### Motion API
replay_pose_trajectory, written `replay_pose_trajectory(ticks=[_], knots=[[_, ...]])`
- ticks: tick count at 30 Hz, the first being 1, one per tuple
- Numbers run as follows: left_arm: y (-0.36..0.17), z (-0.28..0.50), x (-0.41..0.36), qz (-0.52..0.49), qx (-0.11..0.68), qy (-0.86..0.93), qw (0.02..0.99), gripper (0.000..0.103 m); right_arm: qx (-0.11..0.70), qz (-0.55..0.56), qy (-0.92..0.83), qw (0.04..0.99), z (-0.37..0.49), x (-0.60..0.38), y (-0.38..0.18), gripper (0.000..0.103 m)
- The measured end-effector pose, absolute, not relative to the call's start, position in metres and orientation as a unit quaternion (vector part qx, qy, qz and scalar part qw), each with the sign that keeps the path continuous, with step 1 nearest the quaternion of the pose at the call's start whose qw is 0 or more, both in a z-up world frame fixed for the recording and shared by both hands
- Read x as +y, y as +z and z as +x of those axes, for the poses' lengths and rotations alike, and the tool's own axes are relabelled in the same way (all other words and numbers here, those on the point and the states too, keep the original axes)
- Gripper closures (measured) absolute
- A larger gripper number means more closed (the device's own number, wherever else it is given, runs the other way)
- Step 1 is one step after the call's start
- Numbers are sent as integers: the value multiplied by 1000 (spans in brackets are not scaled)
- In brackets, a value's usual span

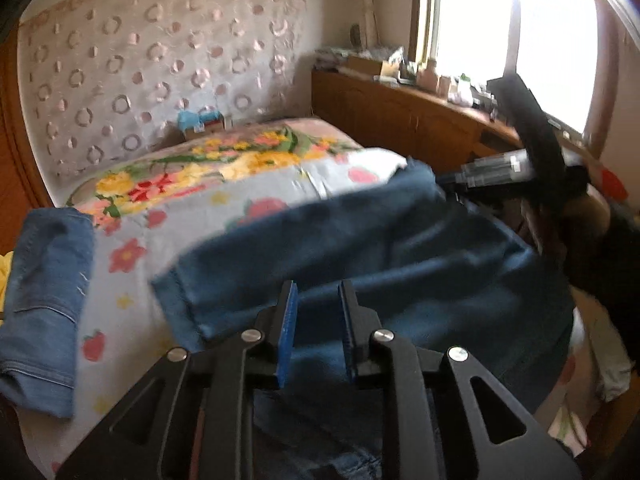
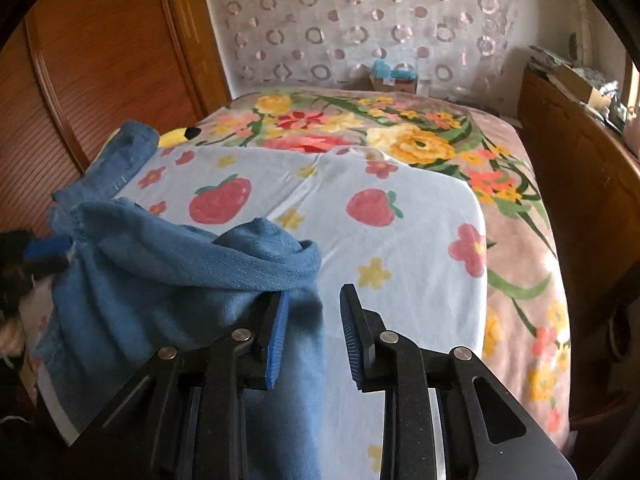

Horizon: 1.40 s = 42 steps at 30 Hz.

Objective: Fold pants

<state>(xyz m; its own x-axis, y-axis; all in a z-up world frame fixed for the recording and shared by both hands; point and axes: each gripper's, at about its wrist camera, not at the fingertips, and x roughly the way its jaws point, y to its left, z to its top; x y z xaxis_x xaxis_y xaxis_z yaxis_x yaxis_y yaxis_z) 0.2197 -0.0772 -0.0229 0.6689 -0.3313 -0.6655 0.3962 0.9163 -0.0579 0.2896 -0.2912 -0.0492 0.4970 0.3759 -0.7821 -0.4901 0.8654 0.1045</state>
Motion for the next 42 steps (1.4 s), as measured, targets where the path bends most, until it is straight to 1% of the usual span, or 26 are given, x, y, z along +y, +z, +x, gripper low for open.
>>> replay_pose_trajectory(ticks=[3, 5, 10, 13, 20, 25, 26, 27, 29, 31, 36, 42], knots=[[-35, 224, -82, 51, 376, -198, 904, 84, 438, -51, 253, 861, 303, -291, -50, 80], [-41, 226, -83, 54, 387, -196, 899, 84, 435, -40, 256, 862, 310, -291, -47, 85], [-45, 228, -84, 49, 390, -200, 898, 84, 413, -8, 264, 872, 329, -288, -33, 89], [-45, 229, -81, 44, 390, -200, 898, 84, 408, -18, 282, 868, 336, -273, -28, 92], [-47, 227, -75, 38, 389, -197, 899, 84, 394, -16, 255, 883, 352, -264, -16, 93], [-43, 223, -71, 32, 381, -195, 903, 84, 401, -25, 250, 881, 334, -277, -10, 92], [-42, 222, -71, 31, 379, -195, 904, 84, 402, -26, 250, 880, 329, -280, -10, 91], [-41, 220, -71, 30, 377, -196, 905, 84, 405, -30, 252, 879, 321, -283, -10, 88], [-39, 217, -71, 29, 374, -196, 906, 84, 413, -41, 260, 872, 312, -283, -13, 67], [-37, 213, -72, 28, 371, -195, 907, 84, 427, -50, 269, 862, 309, -278, -21, 61], [-36, 200, -70, 26, 368, -193, 909, 84, 427, -63, 280, 858, 310, -255, -31, 61], [-32, 183, -68, 25, 362, -192, 912, 84, 409, -36, 271, 870, 302, -259, -23, 61]])
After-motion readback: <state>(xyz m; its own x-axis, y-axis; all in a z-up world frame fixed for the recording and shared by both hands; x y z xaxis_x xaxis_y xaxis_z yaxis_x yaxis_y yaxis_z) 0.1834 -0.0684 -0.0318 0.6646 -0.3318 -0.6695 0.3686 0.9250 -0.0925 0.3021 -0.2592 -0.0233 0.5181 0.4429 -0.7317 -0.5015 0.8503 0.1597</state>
